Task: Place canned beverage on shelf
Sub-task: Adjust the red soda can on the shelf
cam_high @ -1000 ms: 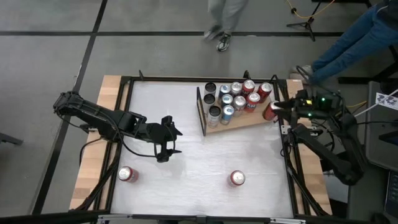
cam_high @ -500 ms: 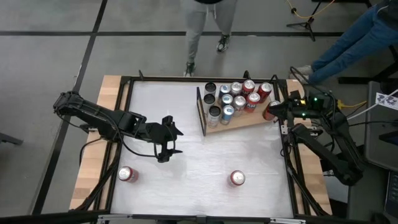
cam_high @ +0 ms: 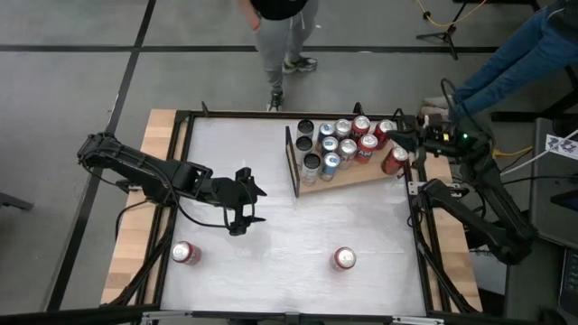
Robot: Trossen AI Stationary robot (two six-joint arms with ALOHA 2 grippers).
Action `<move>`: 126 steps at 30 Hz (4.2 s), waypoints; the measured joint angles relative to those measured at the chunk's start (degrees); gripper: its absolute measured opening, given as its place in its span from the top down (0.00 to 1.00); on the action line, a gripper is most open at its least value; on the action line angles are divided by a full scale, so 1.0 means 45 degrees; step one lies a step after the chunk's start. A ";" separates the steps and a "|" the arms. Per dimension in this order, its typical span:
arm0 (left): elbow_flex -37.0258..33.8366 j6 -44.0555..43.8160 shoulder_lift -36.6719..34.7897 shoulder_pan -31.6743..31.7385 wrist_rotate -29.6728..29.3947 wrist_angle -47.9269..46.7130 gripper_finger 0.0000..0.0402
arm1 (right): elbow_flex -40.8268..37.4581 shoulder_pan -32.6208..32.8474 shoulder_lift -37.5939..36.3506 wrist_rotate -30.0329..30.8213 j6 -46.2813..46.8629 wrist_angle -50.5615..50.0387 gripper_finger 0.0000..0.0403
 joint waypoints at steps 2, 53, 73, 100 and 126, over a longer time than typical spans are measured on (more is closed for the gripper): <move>0.0000 0.0003 0.0000 0.0000 -0.0195 0.0000 0.15 | 0.0000 0.0000 0.0651 -0.0370 0.0338 0.1044 0.97; 0.0000 -0.0032 0.0000 -0.0019 -0.1248 -0.0006 0.15 | 0.1778 1.8527 0.4031 1.3671 1.2960 -1.2373 1.00; 0.0000 -0.0036 0.0000 -0.0019 -0.1253 -0.0008 0.15 | 0.1518 1.8486 0.6865 1.6576 1.4680 -1.5892 1.00; 0.0000 -0.0017 0.0000 -0.0019 -0.1253 -0.0003 0.15 | 0.0918 1.6084 0.7341 1.7749 1.4366 -1.5694 1.00; 0.0000 -0.0014 0.0000 -0.0015 -0.1255 -0.0003 0.15 | 0.0918 1.1866 0.7336 1.8313 1.0002 -1.4011 1.00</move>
